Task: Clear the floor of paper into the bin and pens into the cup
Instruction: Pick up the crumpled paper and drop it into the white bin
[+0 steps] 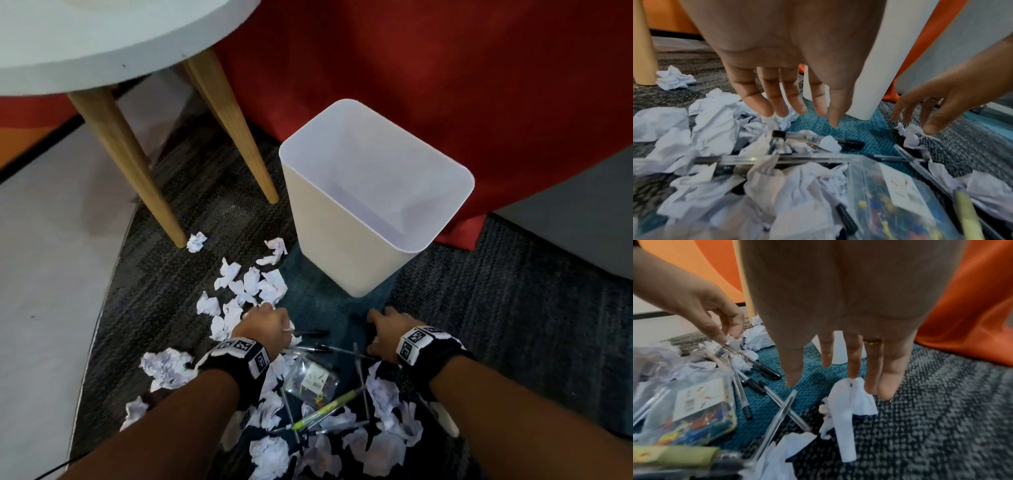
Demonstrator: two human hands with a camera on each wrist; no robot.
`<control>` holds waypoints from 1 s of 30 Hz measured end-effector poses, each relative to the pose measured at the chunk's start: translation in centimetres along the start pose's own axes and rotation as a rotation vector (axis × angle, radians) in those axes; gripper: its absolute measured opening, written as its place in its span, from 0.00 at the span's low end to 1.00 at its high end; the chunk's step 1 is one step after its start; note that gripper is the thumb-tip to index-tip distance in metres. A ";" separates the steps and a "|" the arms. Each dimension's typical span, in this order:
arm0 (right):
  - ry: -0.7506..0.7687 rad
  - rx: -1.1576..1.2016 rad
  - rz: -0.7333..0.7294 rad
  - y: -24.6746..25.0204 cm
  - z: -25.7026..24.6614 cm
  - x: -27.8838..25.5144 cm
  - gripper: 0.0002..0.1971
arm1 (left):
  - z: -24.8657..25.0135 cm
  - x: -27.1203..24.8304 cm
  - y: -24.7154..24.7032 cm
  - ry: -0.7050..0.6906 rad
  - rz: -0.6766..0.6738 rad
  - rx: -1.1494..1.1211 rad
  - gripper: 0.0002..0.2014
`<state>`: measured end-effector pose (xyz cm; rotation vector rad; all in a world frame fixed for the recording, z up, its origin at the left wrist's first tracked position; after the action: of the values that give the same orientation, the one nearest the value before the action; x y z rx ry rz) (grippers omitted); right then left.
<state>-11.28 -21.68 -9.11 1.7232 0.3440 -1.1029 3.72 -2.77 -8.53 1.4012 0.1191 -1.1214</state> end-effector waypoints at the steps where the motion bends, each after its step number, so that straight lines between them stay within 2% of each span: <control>1: -0.024 0.021 -0.002 -0.5 0.2 0.3 0.34 | -0.2 0.0 -0.4 -0.007 -0.010 0.025 0.09; 4: -0.058 0.074 0.025 -1.6 -0.1 0.9 0.36 | -0.7 -0.1 -1.3 -0.024 -0.040 0.076 0.15; 8: -0.097 0.109 0.056 -2.5 -0.4 1.1 0.31 | -0.8 -0.7 -2.3 -0.062 -0.084 0.139 0.21; 13: -0.099 0.086 0.037 -3.4 0.1 1.2 0.23 | -0.6 -1.0 -3.1 -0.089 -0.074 0.161 0.27; 19: -0.138 0.127 0.074 -2.9 1.0 1.1 0.12 | -0.8 -1.4 -3.6 -0.106 -0.031 0.110 0.16; 23: -0.128 0.220 0.170 -1.7 0.6 0.8 0.11 | -1.2 -1.4 -4.4 -0.111 -0.152 0.180 0.23; 27: -0.129 0.332 0.223 -0.6 0.0 0.6 0.12 | -1.2 -1.4 -4.5 -0.118 -0.121 0.245 0.24; 30: -0.112 0.372 0.203 -0.4 -0.7 0.4 0.11 | -1.1 -1.5 -4.7 -0.126 -0.061 0.244 0.19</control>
<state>-11.00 -21.05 -9.57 1.9589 -0.1143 -1.1579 0.38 -0.05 -11.12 1.5453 -0.0687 -1.3050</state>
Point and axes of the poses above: each hand's wrist, its own x-axis towards the middle knuckle, its own y-axis out of the back of the hand, z = x × y, the point moved 7 cm from there along x, towards the middle knuckle, and after that the axes turned 3 degrees about -z, right-handed, at the moved point
